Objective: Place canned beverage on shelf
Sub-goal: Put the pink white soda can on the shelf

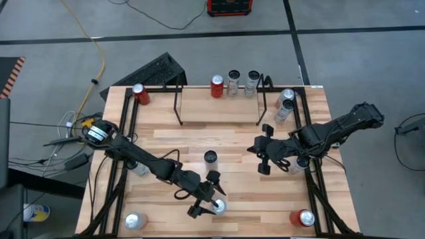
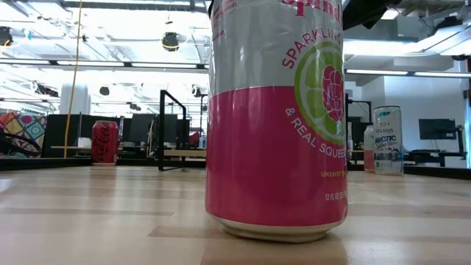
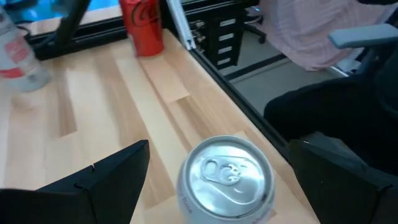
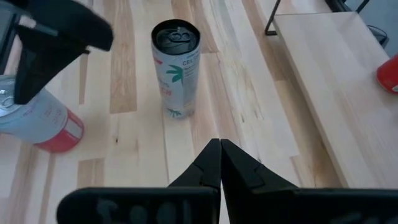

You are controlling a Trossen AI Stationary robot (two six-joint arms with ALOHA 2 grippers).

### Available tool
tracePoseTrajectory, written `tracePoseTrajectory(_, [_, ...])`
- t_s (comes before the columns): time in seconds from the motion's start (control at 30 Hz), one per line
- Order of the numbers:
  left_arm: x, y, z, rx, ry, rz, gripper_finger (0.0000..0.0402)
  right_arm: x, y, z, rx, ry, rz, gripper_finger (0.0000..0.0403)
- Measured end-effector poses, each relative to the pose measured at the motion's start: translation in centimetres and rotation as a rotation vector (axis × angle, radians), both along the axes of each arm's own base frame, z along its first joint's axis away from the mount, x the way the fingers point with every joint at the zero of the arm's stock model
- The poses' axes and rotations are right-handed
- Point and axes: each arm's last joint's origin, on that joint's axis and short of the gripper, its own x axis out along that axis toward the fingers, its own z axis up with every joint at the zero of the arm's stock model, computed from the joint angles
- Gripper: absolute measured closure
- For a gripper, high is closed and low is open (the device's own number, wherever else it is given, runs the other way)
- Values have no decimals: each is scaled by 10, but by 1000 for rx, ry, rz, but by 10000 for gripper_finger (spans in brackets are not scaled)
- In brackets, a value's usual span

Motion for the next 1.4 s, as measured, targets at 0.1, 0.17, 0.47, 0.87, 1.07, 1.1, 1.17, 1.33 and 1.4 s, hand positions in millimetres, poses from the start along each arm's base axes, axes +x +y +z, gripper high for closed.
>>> tracePoseTrajectory(0.1, [1,-1,-5,7,8,3,33,0,-1,0,-18,-5,-9,374])
tracePoseTrajectory(0.17, [4,-2,-9,-6,2,5,33,0,0,0,-19,-6,-8,374])
tracePoseTrajectory(0.47, [12,-4,-30,-36,37,0,33,1,-1,0,-20,-9,-8,374])
tracePoseTrajectory(0.87, [14,-5,-39,-59,76,9,33,1,0,1,-17,-18,-8,374])
tracePoseTrajectory(1.07, [13,-4,-42,-50,105,12,51,1,0,1,-20,-19,-9,374])
tracePoseTrajectory(1.1, [13,-4,-41,-51,102,11,60,1,0,1,-20,-19,-9,374])
tracePoseTrajectory(1.17, [13,-4,-41,-47,98,9,84,1,0,1,-20,-19,-8,374])
tracePoseTrajectory(1.33, [13,-4,-41,-47,97,7,124,1,0,1,-24,-18,-6,374])
tracePoseTrajectory(1.4, [12,-4,-39,-49,93,5,124,1,0,1,-24,-18,-6,374])
